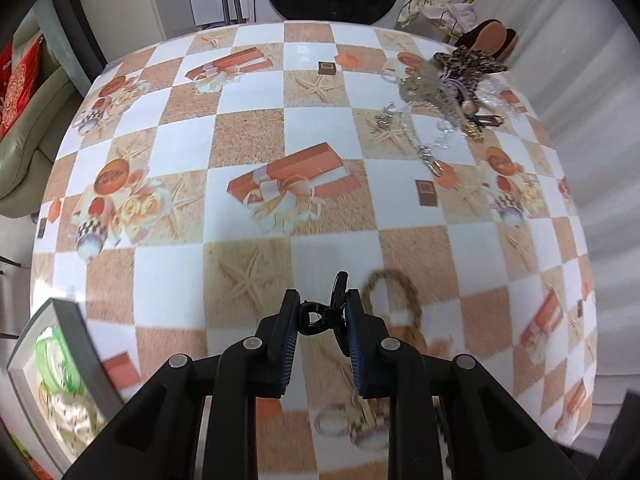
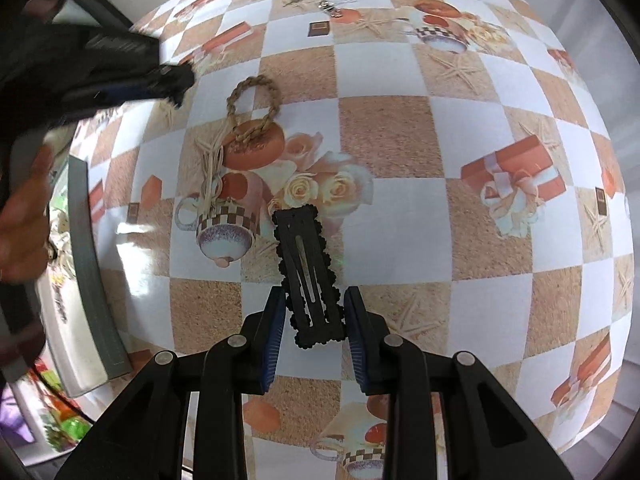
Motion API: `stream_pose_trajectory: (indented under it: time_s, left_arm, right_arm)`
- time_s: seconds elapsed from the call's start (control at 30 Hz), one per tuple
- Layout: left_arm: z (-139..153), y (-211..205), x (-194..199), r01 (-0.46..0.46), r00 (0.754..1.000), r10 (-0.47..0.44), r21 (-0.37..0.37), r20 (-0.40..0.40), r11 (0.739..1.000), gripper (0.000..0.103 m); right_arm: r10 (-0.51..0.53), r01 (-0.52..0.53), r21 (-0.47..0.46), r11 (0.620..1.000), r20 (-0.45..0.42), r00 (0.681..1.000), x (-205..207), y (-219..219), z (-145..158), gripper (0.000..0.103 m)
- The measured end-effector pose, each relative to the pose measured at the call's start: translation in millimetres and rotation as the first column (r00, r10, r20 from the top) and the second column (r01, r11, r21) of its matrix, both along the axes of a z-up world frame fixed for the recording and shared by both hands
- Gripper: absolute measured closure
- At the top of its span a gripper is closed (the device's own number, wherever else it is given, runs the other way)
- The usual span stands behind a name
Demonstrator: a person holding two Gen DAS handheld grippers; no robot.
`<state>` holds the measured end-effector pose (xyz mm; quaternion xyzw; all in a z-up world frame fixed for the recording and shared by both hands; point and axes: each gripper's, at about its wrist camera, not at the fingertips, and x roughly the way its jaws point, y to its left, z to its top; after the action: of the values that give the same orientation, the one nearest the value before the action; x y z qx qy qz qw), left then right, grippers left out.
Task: Organize jewelry
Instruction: 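Carry both black clips into the tray and open both tools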
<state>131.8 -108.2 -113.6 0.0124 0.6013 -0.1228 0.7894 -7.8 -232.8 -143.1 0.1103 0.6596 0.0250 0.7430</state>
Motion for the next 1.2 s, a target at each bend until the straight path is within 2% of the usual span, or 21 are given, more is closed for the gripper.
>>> stream_pose_trajectory:
  time_s: [0.2,0.5,0.87,1.2]
  left_arm:
    - [23,24,-36,-0.019,1.0,0.019,-0.019,0.009,1.0,0.075]
    - [48,83,-90,-0.1,0.995,0.1,-0.03,0.005,0.995,0.075]
    - [56,158,-149,-0.219,0.976,0.218,-0.023,-0.013,0.976,0.075]
    - [42,226,-191,-0.358,0.933,0.357,0.003,-0.042,0.934,0.075]
  right_arm:
    - [-0.02,0.02,0.036,0.999,-0.003,1.0,5,-28,15,0.07]
    - [-0.017,0.017,0.022,1.0,0.01,1.0,-3,-27,37,0.07]
    - [0.082,-0.084,0.025,0.996,0.063,0.995,-5,35,67,0.07]
    - [0.26,-0.266,0.067,0.962,0.092,0.961,-3,126,82,0.07]
